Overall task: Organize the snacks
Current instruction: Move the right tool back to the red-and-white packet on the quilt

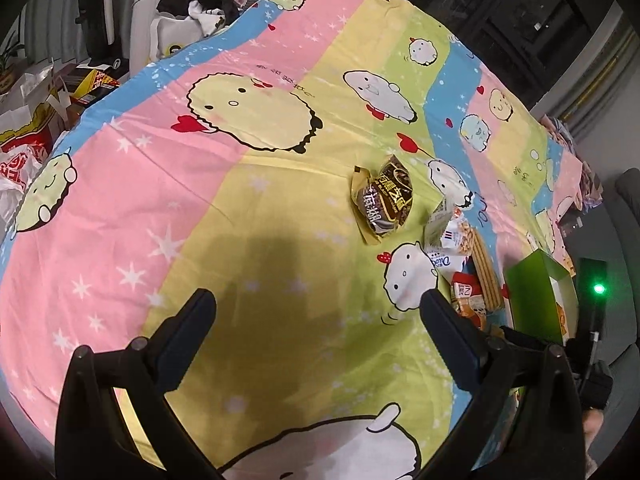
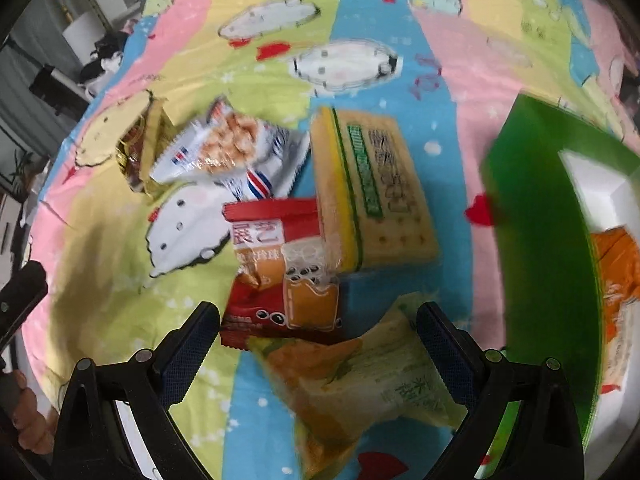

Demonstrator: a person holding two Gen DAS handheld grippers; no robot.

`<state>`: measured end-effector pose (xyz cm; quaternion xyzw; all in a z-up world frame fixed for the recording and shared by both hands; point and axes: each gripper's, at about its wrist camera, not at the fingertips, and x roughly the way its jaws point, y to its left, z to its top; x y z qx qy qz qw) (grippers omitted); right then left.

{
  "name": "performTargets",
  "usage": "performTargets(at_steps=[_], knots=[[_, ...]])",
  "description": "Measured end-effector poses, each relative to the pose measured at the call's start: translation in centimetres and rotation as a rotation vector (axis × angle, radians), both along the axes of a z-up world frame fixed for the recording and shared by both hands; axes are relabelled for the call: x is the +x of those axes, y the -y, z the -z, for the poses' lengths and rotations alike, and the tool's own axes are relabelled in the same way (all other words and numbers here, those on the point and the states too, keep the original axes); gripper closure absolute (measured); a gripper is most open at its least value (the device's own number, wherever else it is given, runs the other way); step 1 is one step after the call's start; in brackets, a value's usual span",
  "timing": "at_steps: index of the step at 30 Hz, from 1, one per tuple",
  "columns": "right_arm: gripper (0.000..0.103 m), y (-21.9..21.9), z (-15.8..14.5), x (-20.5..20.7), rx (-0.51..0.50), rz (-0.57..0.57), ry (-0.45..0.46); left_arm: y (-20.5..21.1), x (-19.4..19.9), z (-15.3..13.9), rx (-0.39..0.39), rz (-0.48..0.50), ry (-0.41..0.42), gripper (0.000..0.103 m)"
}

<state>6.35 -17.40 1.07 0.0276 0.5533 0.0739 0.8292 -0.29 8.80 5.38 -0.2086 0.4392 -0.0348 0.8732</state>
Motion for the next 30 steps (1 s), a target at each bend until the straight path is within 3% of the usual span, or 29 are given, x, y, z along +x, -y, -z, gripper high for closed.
performTargets(at_steps=[3,5,7,13,16,22,27,30], knots=[[0.01,0.1,-0.1,-0.1,0.001,0.004,0.019,0.1,0.1,0.1,-0.001,0.003,-0.006,0.001],[0.03,-0.1,-0.3,-0.4,-0.012,-0.008,0.035,0.1,0.1,0.2,0.001,0.006,-0.009,0.001],[0.04,-0.2,-0.4,-0.6,-0.01,-0.026,0.043,0.2,0.1,0.2,0.003,0.004,-0.009,0.001],[0.042,-0.4,-0.8,-0.6,0.056,-0.033,0.041,0.0,0.1,0.2,-0.002,-0.002,-0.01,0.001],[0.042,-1.0,-1.3,-1.0,0.158,-0.084,0.028,-0.1,0.1,0.2,-0.004,-0.008,-0.01,0.001],[0.042,-2.9,-1.9,-1.9,0.244,-0.179,0.029,-0.6,0.1,0.2,-0.008,-0.024,-0.012,0.001],[0.041,-4.5,-1.1,-2.0,0.193,-0.212,-0.023,-0.4,0.2,0.4,0.007,-0.025,-0.025,0.001],[0.039,-4.7,-1.1,-2.0,0.226,-0.227,-0.037,-0.3,0.1,0.4,0.005,-0.02,-0.021,0.001]])
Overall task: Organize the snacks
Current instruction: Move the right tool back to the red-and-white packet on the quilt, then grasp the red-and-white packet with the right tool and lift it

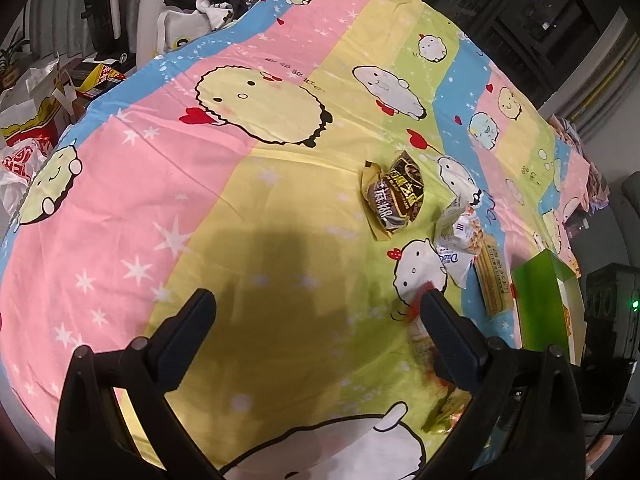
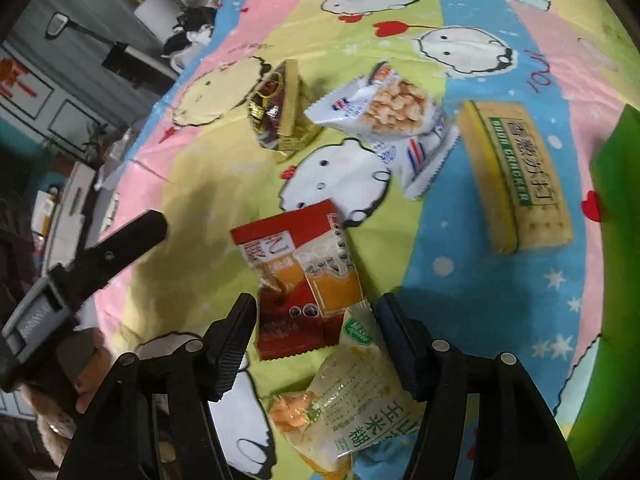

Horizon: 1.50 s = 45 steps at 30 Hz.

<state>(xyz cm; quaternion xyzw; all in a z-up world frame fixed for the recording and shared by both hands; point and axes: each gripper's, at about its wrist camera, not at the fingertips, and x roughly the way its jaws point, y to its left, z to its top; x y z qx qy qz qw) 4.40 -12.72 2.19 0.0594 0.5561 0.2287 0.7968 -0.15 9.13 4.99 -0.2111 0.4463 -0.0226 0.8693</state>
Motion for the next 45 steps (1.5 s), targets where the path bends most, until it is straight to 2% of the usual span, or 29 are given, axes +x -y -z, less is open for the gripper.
performTargets(at_steps=[3,6,8,10,13,17,21,24,26,29,33,38,45], knots=[[0.033,0.8,-1.0,0.0,0.038,0.019,0.034,0.3,-0.1,-0.1,-0.015,0.018,0.0,0.003],[0.033,2.1,-1.8,0.2,0.081,0.061,0.059,1.0,0.0,0.1,-0.034,0.044,-0.014,0.014],[0.033,2.9,-2.2,0.4,0.117,0.086,0.08,1.8,0.1,0.3,-0.053,0.076,-0.024,0.03],[0.033,2.9,-2.3,0.7,0.141,0.078,0.079,3.2,0.0,0.6,-0.063,0.124,-0.035,0.04],[0.037,2.2,-1.5,0.9,0.177,0.044,0.054,5.6,0.0,1.0,-0.051,0.205,-0.047,0.047],[0.039,1.3,0.0,1.6,0.165,0.021,-0.005,7.5,0.0,1.9,-0.039,0.256,-0.069,0.049],[0.041,0.8,1.4,2.1,0.156,0.013,-0.053,8.1,0.2,2.4,-0.027,0.26,-0.07,0.052],[0.043,0.5,1.4,1.9,0.149,0.007,-0.041,8.6,0.1,2.4,-0.02,0.276,-0.056,0.058],[0.047,0.3,1.4,1.8,0.14,0.004,-0.032,8.8,0.3,2.7,-0.053,0.3,-0.063,0.065],[0.054,0.2,1.5,1.8,0.119,0.013,-0.02,9.3,0.2,2.8,-0.027,0.302,-0.047,0.065],[0.056,0.4,1.2,1.6,0.129,0.018,-0.005,9.5,0.0,2.2,-0.002,0.296,-0.017,0.066],[0.056,0.5,-1.5,0.3,0.145,0.013,0.095,9.7,-0.9,-0.4,0.032,0.284,0.071,0.066],[0.056,2.4,-7.1,-2.3,0.18,0.056,0.265,11.7,-2.7,-5.8,0.083,0.325,0.243,0.066]])
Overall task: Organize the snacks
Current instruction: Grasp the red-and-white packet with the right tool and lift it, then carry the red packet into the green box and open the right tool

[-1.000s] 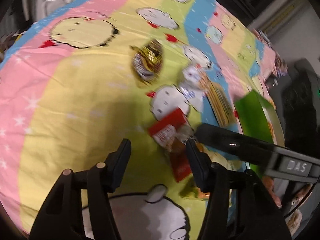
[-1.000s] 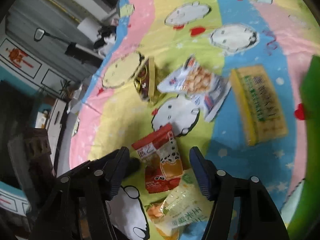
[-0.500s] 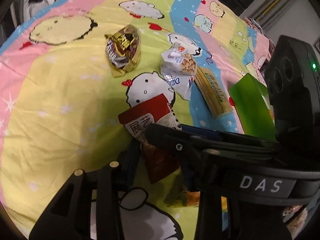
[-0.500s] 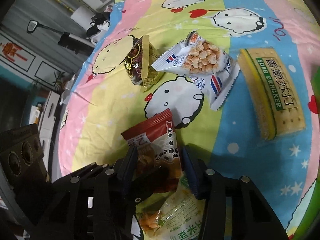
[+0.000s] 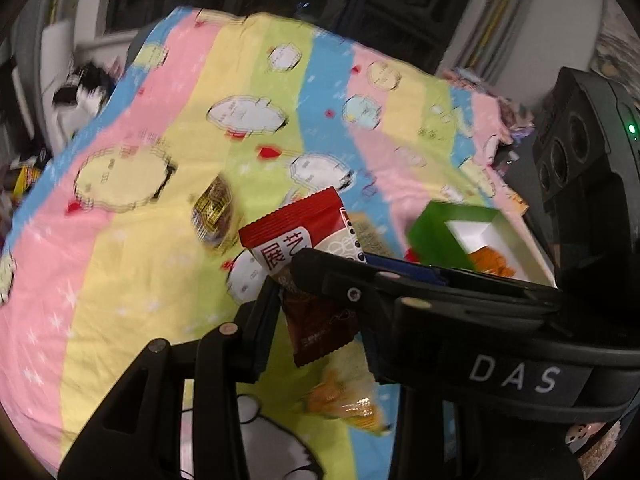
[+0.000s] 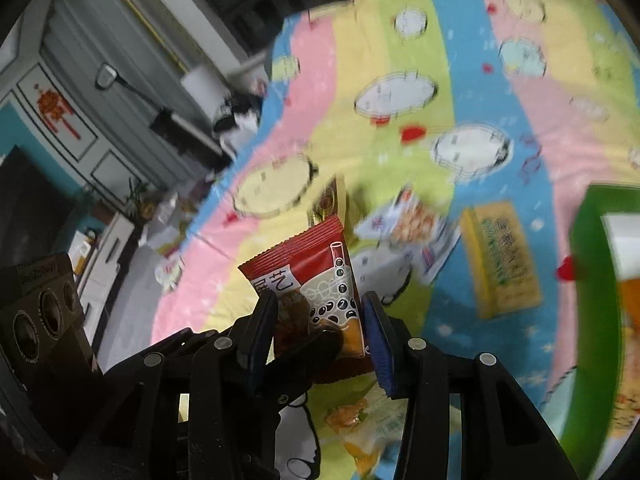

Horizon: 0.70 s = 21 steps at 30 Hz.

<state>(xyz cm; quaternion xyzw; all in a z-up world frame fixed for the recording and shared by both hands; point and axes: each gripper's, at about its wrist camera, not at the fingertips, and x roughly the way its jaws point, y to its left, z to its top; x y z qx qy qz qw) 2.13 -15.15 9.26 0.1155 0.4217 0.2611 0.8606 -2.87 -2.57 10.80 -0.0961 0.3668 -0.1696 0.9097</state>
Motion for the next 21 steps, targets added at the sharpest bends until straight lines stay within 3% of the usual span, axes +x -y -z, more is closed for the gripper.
performTargets(at_steps=[11,21], knots=[[0.056,7.2,-5.2,-4.2,-0.008,0.175,0.114,7.0,-2.1,-4.5,-0.001,0.146,0.106,0.066],[0.056,14.3,-5.4,-7.4,-0.025,0.353,0.126,14.6,-3.1,-4.7,0.01,0.318,0.11,0.066]])
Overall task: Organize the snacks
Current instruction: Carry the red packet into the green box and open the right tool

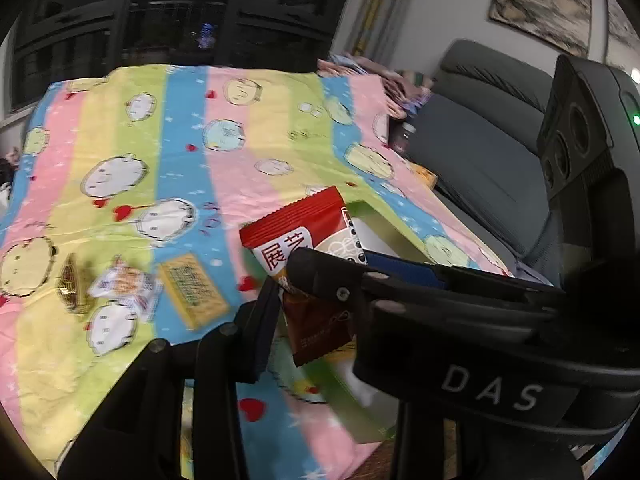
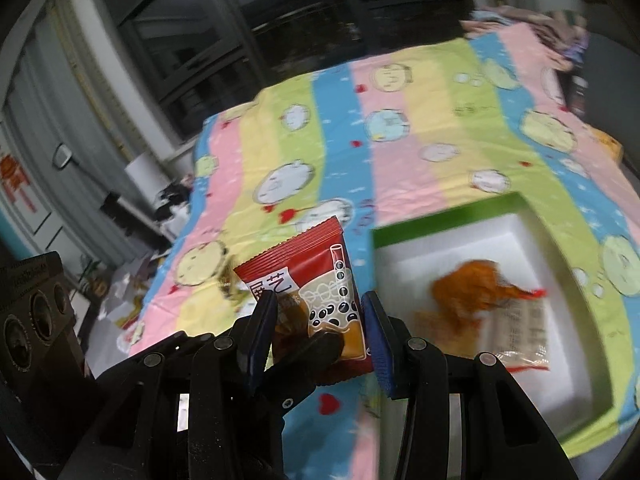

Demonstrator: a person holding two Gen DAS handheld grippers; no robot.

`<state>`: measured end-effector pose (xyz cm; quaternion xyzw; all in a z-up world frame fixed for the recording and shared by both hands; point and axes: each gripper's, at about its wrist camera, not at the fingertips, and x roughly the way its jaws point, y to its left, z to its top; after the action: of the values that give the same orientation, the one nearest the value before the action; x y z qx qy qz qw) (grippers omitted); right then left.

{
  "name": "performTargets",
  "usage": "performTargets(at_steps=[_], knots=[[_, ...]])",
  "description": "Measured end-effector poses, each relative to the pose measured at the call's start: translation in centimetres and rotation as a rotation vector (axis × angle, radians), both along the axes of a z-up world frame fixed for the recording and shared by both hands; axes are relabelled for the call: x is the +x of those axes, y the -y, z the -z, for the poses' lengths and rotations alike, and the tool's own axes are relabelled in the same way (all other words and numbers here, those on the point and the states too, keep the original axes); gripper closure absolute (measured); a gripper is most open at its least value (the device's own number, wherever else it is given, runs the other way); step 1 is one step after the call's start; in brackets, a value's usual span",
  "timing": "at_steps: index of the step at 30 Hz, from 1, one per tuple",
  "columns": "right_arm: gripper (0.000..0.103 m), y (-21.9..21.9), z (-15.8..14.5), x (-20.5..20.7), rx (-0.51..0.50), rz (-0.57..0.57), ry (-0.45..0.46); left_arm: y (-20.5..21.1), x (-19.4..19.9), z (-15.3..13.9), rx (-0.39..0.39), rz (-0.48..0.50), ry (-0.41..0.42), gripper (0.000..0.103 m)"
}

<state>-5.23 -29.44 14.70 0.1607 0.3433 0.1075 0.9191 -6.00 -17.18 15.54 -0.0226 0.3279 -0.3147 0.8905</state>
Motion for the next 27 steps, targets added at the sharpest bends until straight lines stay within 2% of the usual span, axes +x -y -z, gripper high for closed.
performTargets(at_steps=[5,13,27], knots=[[0.056,3.7,1.0,-0.4,0.029,0.092,-0.034,3.3,0.3,0.8,0.014,0.06,-0.026,0.066],[0.056,7.7,3.1,0.2,0.087,0.155,-0.104,7.1,1.0,2.4,0.045,0.111,-0.082,0.066],[0.056,10.6,6.6,1.4,0.12,0.205,-0.231,10.1,2.4,5.4,0.06,0.151,-0.208,0.067]])
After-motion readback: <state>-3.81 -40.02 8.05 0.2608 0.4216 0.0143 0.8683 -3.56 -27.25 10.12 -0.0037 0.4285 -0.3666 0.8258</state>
